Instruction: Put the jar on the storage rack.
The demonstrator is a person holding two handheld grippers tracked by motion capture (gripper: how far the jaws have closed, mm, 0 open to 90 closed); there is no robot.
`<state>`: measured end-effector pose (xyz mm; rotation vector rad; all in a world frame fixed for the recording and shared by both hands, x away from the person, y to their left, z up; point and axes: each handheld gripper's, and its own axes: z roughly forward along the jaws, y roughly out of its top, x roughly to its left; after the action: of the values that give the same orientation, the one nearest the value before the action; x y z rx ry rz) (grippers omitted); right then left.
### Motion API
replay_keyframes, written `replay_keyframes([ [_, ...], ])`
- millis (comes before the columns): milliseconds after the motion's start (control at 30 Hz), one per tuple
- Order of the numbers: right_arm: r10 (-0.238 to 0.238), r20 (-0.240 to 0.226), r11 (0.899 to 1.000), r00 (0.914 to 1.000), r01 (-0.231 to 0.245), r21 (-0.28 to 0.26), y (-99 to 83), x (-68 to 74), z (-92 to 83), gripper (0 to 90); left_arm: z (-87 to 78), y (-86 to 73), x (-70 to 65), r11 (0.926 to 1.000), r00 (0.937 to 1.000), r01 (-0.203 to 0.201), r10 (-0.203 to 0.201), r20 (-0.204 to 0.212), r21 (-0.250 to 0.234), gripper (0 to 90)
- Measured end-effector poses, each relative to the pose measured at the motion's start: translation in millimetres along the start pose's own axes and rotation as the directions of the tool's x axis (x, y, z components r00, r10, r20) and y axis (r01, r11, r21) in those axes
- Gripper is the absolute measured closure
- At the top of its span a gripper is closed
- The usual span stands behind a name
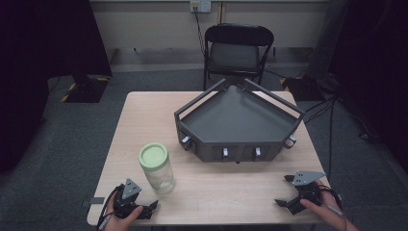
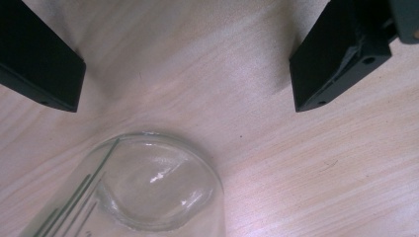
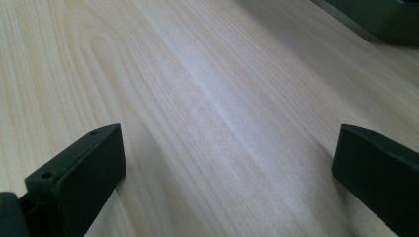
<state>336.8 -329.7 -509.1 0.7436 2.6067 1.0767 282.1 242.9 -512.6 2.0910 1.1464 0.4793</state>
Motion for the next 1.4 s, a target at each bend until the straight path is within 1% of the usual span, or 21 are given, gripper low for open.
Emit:
replay_keyframes([
  [167,0.0,0.0,1.0,1.0,0.0,0.0,0.0,0.0,0.0,0.0,-0.6,1.3,0.8,0.9999,1.0,-0.006,0.006,0.008,0.015,0.0],
  [233,0.0,0.0,1.0,1.0,0.0,0.0,0.0,0.0,0.0,0.0,-0.7,2.2,1.2,0.9998,0.9998,0.018,-0.018,0.011,0.012,0.1],
  [300,0.0,0.0,1.0,1.0,0.0,0.0,0.0,0.0,0.0,0.0,-1.4,2.5,2.1,0.9995,0.9994,0.032,-0.032,0.013,0.008,1.1],
  [400,0.0,0.0,1.0,1.0,0.0,0.0,0.0,0.0,0.0,0.0,-2.1,2.9,2.8,0.9993,0.9991,0.036,-0.036,0.021,0.007,1.8],
  [500,0.0,0.0,1.0,1.0,0.0,0.0,0.0,0.0,0.0,0.0,-3.6,4.6,2.7,0.9985,0.998,0.054,-0.053,0.035,-0.006,2.0],
  [567,0.0,0.0,1.0,1.0,0.0,0.0,0.0,0.0,0.0,0.0,-5.3,6.7,2.3,0.9989,0.9983,0.046,-0.046,0.036,-0.009,2.4],
  [633,0.0,0.0,1.0,1.0,0.0,0.0,0.0,0.0,0.0,0.0,-7.3,9.3,1.2,0.9985,0.9978,0.05,-0.049,0.046,-0.024,2.5],
  [700,0.0,0.0,1.0,1.0,0.0,0.0,0.0,0.0,0.0,0.0,-9.4,12.2,0.9,0.9982,0.9974,0.051,-0.049,0.053,-0.03,2.4],
  [733,0.0,0.0,1.0,1.0,0.0,0.0,0.0,0.0,0.0,0.0,-11.0,13.8,1.3,0.9985,0.9976,0.044,-0.043,0.054,-0.032,2.4],
  [833,0.0,0.0,1.0,1.0,0.0,0.0,0.0,0.0,0.0,0.0,-14.6,18.9,1.6,0.9976,0.9966,0.049,-0.046,0.068,-0.049,2.4],
  [1067,0.0,0.0,1.0,1.0,0.0,0.0,0.0,0.0,0.0,0.0,-20.5,31.2,-1.3,0.9977,0.9956,0.034,-0.028,0.09,-0.059,2.6],
  [1400,0.0,0.0,1.0,1.0,0.0,0.0,0.0,0.0,0.0,0.0,-25.4,42.5,-4.0,0.9974,0.992,0.021,-0.012,0.126,-0.069,3.2],
])
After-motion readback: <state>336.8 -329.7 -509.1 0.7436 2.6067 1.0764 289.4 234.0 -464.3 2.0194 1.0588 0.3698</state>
